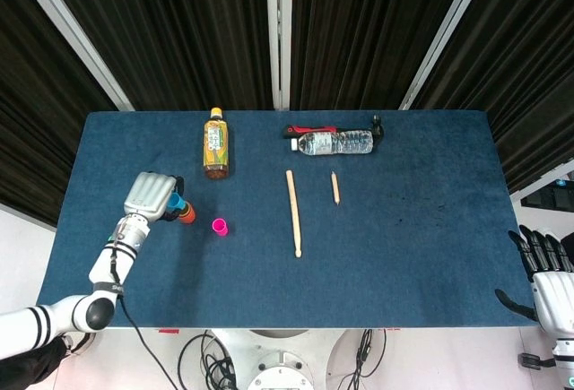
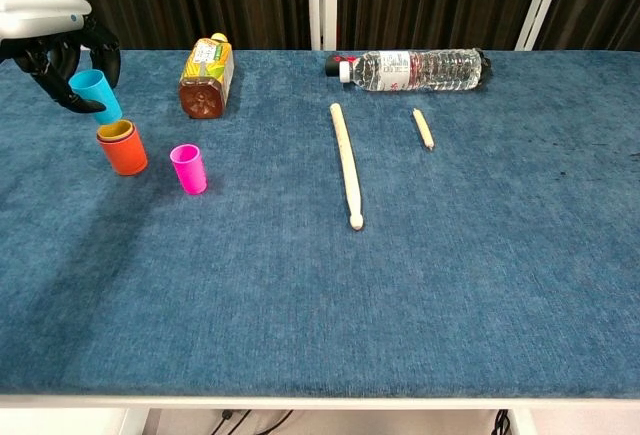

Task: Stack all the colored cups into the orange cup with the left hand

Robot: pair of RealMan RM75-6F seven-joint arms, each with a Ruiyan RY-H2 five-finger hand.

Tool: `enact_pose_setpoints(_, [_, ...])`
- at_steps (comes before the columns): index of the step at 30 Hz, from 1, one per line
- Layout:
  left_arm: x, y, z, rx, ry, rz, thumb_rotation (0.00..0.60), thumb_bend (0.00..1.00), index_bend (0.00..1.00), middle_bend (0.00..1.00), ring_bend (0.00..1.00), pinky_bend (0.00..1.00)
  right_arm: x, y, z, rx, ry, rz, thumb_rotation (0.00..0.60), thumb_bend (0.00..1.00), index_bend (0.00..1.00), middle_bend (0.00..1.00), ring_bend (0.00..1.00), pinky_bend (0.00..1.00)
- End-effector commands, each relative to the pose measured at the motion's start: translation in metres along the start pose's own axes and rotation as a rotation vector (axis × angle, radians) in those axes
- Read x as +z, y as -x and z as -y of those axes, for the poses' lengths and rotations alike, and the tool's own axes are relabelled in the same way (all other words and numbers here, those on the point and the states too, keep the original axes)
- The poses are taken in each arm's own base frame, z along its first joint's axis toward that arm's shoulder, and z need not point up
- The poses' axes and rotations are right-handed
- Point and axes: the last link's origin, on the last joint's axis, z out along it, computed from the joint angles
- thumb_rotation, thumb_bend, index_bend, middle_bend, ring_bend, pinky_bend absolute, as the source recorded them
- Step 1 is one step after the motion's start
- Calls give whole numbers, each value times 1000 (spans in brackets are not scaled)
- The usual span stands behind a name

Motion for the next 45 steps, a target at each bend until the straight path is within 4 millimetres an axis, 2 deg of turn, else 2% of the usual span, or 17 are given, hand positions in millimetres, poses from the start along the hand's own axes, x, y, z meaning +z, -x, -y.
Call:
enact_pose_setpoints(1, [2,3,-1,-21,0,9,600,319,517,501,567,452,0,0,-1,-1,8,1,600,102,0,0,0,0])
enact_pose_setpoints(12, [4,15,1,29,-9,34,600,316,508,497,561,447,1,2,-5,2,17,6,600,102,0,0,0,0])
enact_pose_setpoints(14, [4,16,0,26,-12,41,600,313,462,476,549,439,1,1,-5,2,19,5,600,103,0,0,0,0])
enact_pose_setpoints(18, [3,14,-1,23,-4,25,600,279,279,360,459,395,1,2,-7,2,23,6,600,103,0,0,0,0])
enact_pose_setpoints(24, [-3,8,-5,18,11,-11,600,261,240,321,414,370,1,3,-6,2,24,8,600,102,0,0,0,0])
enact_pose_setpoints(28, [-13,4,-16,33,60,-39,600,254,248,328,414,367,2,3,-6,1,24,7,600,103,0,0,0,0])
enact_pose_setpoints(35, [-35,7,-64,91,232,-44,600,234,278,360,413,367,3,5,-3,1,17,17,600,103,0,0,0,0])
enact_pose_setpoints(38, [-37,13,-76,119,262,-28,600,228,276,357,405,363,2,4,-3,0,16,18,600,103,0,0,0,0])
enact_pose_setpoints(45, [-28,26,-79,135,226,14,600,219,255,330,375,345,0,5,-8,2,26,22,600,103,0,0,0,0])
